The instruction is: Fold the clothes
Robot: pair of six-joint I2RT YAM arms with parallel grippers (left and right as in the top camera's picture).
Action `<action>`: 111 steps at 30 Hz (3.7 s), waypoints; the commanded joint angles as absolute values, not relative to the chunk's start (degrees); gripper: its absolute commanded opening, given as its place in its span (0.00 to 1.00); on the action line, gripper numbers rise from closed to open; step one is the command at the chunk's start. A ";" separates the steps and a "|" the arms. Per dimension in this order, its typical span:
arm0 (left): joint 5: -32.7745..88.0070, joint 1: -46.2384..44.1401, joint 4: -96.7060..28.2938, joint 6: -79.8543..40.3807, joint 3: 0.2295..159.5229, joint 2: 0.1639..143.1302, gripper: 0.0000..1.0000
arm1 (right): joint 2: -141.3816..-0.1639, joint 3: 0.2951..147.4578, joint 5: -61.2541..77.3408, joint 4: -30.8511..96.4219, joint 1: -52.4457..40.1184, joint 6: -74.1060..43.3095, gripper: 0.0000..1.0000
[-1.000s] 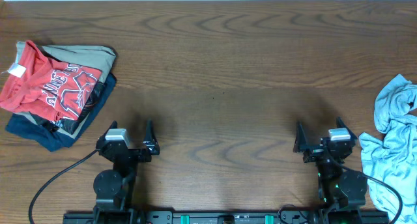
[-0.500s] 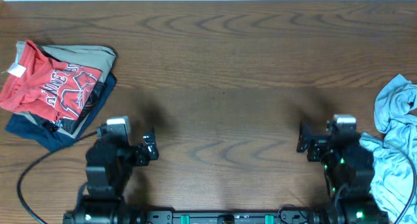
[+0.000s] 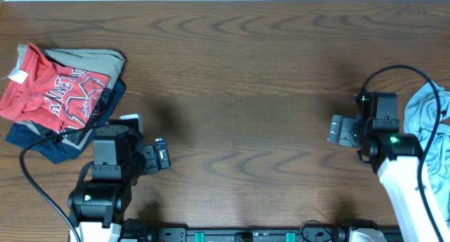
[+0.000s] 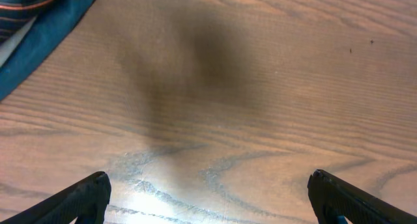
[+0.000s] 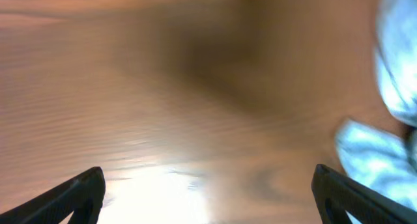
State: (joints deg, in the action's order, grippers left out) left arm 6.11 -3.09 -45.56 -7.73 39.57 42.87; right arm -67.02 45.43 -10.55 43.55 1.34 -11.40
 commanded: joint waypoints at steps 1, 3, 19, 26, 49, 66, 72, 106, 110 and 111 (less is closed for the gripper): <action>6.90 -2.81 -46.04 -8.23 40.84 43.09 0.98 | -71.11 45.95 -25.30 45.63 5.96 -25.65 0.99; 6.90 -2.81 -46.04 -8.23 40.84 43.09 0.98 | -73.63 45.95 -27.66 45.84 9.21 -28.51 0.99; 6.90 -2.81 -46.02 -8.23 40.84 43.09 0.98 | -90.45 45.95 -27.70 40.66 24.36 -28.93 0.68; 6.90 -2.81 -46.02 -8.23 40.84 43.09 0.98 | -95.00 45.84 -25.32 35.86 26.89 -28.91 0.68; 6.90 -2.81 -44.36 -8.23 40.84 43.09 0.98 | -85.06 51.68 43.53 35.62 15.64 5.04 0.01; 6.92 -2.81 -42.61 -8.25 40.84 43.13 0.98 | -81.95 51.66 22.33 7.60 -20.84 -9.54 0.48; 10.63 -2.81 -42.54 -8.27 40.84 43.35 0.98 | -81.56 51.70 11.42 15.03 -18.96 -13.76 0.99; 26.55 -35.33 -2.66 -37.65 40.82 89.76 0.94 | -74.46 51.70 -3.05 51.03 8.73 -15.81 0.99; 26.50 -39.18 4.56 -39.20 40.82 95.70 0.90 | -74.46 51.70 -3.03 51.44 8.73 -15.81 0.99; 26.39 -40.05 6.31 -39.38 40.82 97.08 0.88 | -74.46 51.70 -3.03 51.46 8.73 -15.81 0.99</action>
State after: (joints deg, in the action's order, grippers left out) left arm 26.61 -38.09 4.12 -36.64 40.14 94.13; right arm -74.94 51.05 -2.39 51.31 8.10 -15.51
